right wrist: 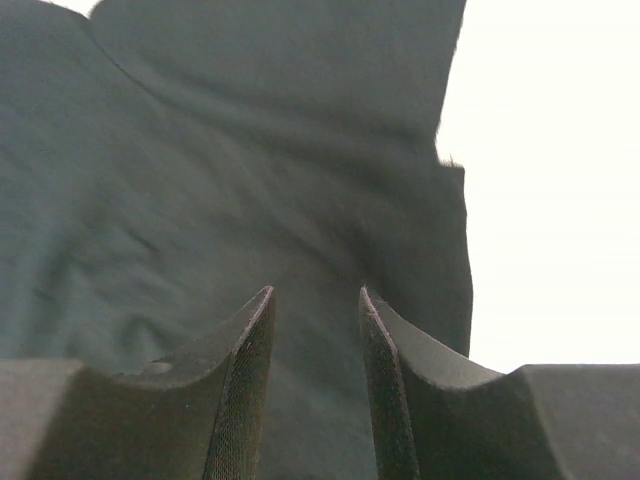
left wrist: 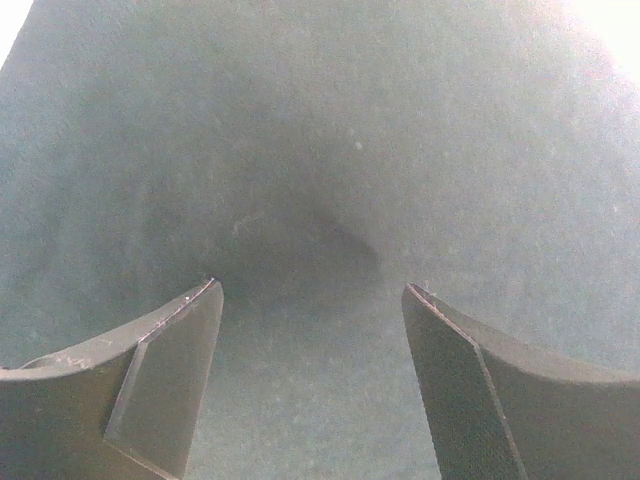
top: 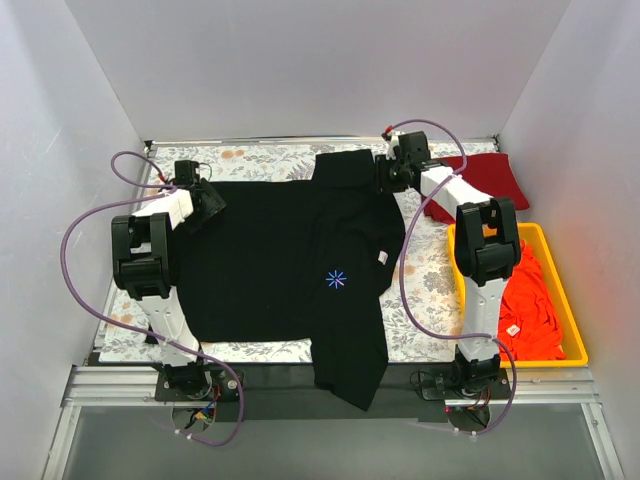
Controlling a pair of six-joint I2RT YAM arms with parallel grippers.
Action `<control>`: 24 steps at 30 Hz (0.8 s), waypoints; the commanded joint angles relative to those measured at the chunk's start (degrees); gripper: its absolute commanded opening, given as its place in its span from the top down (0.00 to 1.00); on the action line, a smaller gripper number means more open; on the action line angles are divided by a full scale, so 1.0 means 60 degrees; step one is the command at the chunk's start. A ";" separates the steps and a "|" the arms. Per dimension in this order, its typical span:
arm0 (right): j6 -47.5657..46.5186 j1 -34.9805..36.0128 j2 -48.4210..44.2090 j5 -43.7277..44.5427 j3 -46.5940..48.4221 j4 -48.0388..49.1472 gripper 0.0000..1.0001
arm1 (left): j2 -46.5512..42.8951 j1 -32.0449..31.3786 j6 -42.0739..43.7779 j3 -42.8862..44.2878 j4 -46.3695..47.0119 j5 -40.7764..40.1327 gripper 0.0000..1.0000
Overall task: Fold and stack the t-shirts
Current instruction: Flatten the tshirt out
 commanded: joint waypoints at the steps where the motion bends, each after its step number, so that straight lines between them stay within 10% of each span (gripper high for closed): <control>1: -0.0146 -0.0025 -0.0092 -0.0717 0.1067 0.0951 0.60 | -0.0861 -0.0108 0.0114 -0.0187 -0.0128 0.0263 0.33; 24: 0.1217 -0.0186 0.3410 -0.0835 0.3401 0.2736 0.71 | -0.3103 -0.2130 0.0847 -0.1843 0.0253 0.0468 0.32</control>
